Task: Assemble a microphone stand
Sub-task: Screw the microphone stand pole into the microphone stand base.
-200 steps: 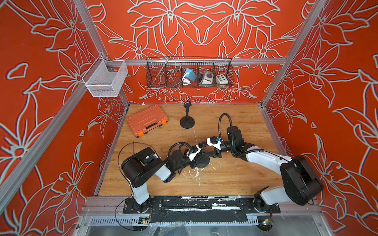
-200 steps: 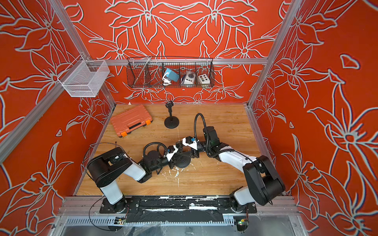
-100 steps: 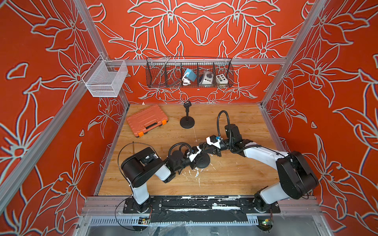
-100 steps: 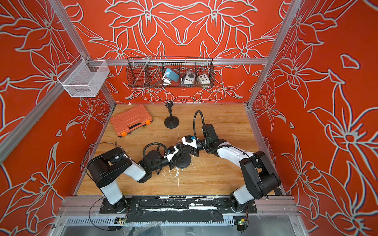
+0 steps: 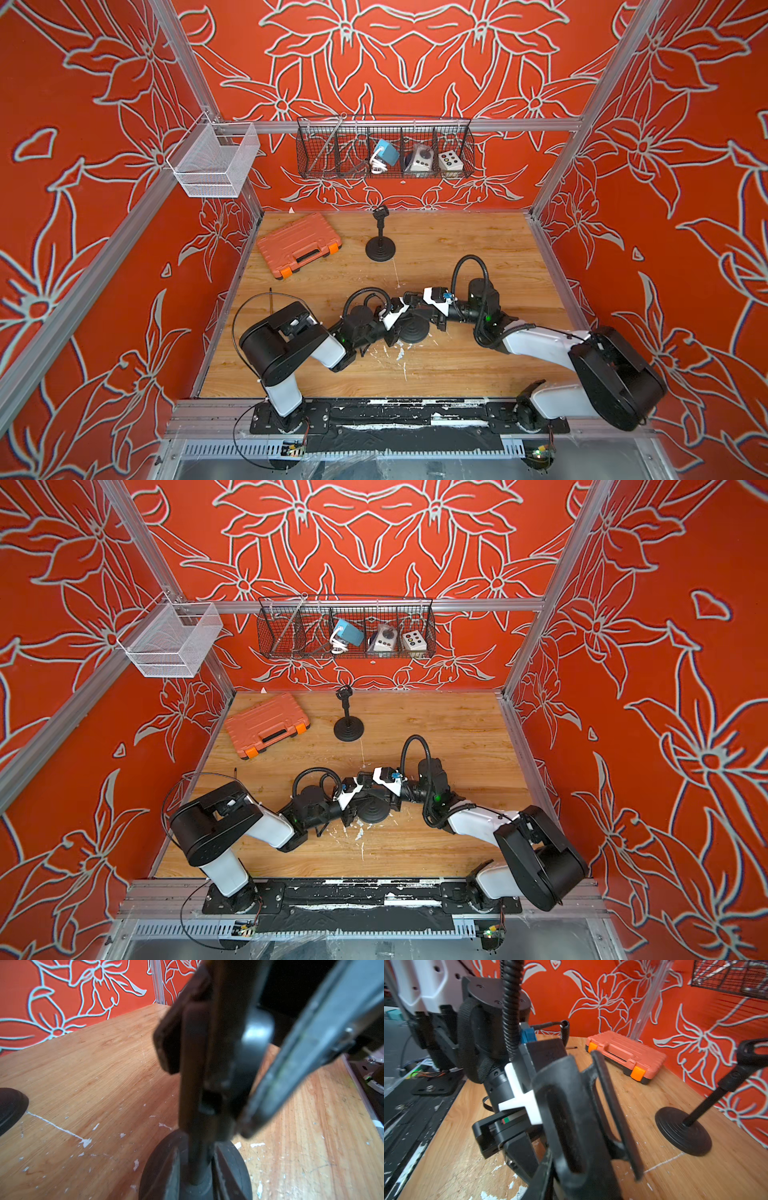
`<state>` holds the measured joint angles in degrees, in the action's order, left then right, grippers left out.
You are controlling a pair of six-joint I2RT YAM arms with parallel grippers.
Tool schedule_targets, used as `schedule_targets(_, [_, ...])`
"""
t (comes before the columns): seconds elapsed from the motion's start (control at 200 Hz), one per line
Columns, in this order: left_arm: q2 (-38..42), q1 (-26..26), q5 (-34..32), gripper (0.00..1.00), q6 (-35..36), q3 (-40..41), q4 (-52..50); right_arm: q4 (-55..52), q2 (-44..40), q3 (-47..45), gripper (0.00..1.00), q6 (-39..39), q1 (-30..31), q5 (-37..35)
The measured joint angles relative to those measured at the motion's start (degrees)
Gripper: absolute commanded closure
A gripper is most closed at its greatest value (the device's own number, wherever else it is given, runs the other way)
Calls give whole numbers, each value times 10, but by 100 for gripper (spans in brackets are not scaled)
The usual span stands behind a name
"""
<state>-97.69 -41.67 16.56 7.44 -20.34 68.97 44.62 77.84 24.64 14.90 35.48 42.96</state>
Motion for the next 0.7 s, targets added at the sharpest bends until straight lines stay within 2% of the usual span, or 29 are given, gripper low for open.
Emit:
schedule_targets(0.19, [17, 0, 1, 70, -1, -3, -22, 63, -33, -54, 100, -60, 58, -156])
schedule_targets(0.34, [19, 0, 2, 69, -7, -10, -27, 101, -36, -75, 100, -96, 92, -248])
schedule_targets(0.475, [28, 0, -1, 64, -16, -10, -28, 114, -40, -83, 100, -113, 103, -290])
schedule_targets(0.701, [79, -1, -19, 58, -48, -10, -54, 67, -75, -83, 100, -116, 102, -296])
